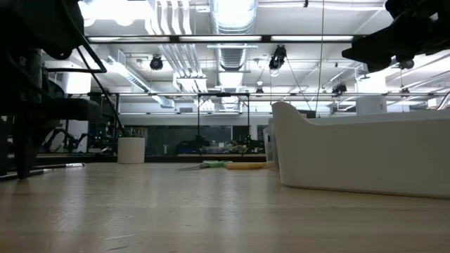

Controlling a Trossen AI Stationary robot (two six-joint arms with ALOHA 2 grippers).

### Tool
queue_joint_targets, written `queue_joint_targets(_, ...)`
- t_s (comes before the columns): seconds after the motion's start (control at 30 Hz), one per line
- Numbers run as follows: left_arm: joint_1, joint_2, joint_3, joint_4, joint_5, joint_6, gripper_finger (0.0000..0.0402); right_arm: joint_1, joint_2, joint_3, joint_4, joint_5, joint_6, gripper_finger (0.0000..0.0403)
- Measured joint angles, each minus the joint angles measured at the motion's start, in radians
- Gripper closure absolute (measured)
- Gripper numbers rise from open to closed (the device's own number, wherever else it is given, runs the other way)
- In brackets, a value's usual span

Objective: Pick & Place Paint Supplies
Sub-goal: Put the black paintbrush into the white bin

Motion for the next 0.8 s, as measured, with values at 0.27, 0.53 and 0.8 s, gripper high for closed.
queue_joint_targets(0.27,0.0,0.0,0.0,0.002,0.0,0.001,0.0303,0.0,0.0,0.0,0.0,0.0,0.0,0.0211)
queue_joint_targets(0.53,0.0,0.001,0.0,0.003,0.001,0.011,0.0338,0.0,0.0,0.0,0.0,0.0,0.0,0.0211)
queue_joint_targets(0.8,0.0,0.001,-0.001,0.006,0.0,0.011,0.0394,0.0,0.0,0.0,0.0,0.0,0.0,0.0211)
